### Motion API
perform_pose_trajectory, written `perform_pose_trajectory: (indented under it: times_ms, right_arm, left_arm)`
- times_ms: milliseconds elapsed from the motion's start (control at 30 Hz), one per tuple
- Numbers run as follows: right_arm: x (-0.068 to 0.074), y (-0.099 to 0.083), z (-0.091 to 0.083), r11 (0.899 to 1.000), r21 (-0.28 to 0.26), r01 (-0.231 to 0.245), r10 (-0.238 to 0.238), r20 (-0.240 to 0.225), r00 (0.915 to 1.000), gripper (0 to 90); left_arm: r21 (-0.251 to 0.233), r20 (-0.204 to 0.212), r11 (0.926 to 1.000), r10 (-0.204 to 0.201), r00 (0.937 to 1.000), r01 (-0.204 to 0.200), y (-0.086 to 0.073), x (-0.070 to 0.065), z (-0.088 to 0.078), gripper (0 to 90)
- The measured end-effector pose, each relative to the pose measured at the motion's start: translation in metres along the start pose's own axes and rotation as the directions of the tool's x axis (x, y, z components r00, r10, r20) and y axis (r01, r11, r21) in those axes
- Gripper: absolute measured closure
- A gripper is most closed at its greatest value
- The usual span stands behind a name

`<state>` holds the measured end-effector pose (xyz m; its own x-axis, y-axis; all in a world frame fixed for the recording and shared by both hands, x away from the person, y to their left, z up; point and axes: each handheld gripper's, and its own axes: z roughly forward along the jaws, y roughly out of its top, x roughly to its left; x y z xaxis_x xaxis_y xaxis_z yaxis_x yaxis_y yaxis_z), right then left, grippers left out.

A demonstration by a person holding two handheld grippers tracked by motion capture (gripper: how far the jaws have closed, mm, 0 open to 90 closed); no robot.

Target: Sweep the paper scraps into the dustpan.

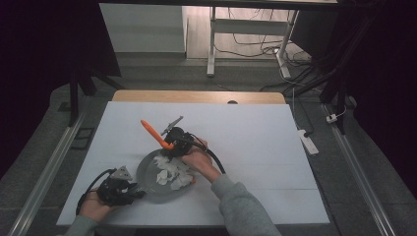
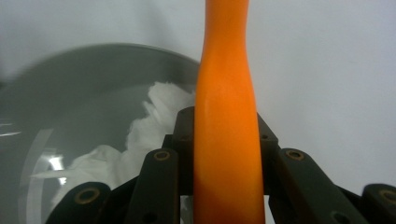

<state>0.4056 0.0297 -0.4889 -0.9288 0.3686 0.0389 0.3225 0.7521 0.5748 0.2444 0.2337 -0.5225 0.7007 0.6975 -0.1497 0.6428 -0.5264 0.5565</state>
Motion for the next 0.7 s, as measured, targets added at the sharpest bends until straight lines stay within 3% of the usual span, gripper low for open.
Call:
perform_pose_trajectory:
  times_ms: [133,200,233,267,400,567,700]
  right_arm:
    - [0.012,0.0,-0.014,0.997,-0.04,0.06,-0.06,-0.001,0.9982,71.5]
    - [0.007,0.0,-0.033,0.993,-0.117,0.018,-0.018,0.001,0.9998,71.4]
    - [0.007,0.0,-0.033,0.993,-0.117,0.018,-0.018,0.001,0.9998,71.4]
    - [0.002,-0.002,-0.047,0.987,-0.161,-0.006,0.01,0.025,0.9996,71.4]
    - [-0.006,-0.007,-0.064,0.978,-0.207,-0.03,0.045,0.067,0.9967,71.4]
    - [-0.018,-0.023,-0.078,0.975,-0.214,-0.064,0.093,0.128,0.9874,71.4]
    - [-0.025,-0.038,-0.075,0.983,-0.163,-0.09,0.107,0.103,0.9889,71.4]
  left_arm:
    - [0.001,0.0,1.0,0.003,1.0,-0.003,0.0,0.0,0.0,61.3]
    - [0.002,-0.002,1.0,0.006,1.0,-0.006,0.0,0.0,0.0,61.2]
    - [0.002,-0.001,1.0,0.007,1.0,-0.007,0.0,0.0,0.0,61.2]
    - [-0.002,-0.002,1.0,0.003,1.0,-0.003,0.0,-0.001,0.0,61.3]
    - [-0.003,-0.002,1.0,0.004,1.0,-0.004,0.0,-0.001,0.0,61.2]
    - [-0.004,-0.001,1.0,0.005,1.0,-0.005,0.0,-0.002,-0.001,61.3]
    - [-0.002,0.001,1.0,0.006,1.0,-0.006,0.0,-0.002,-0.001,61.3]
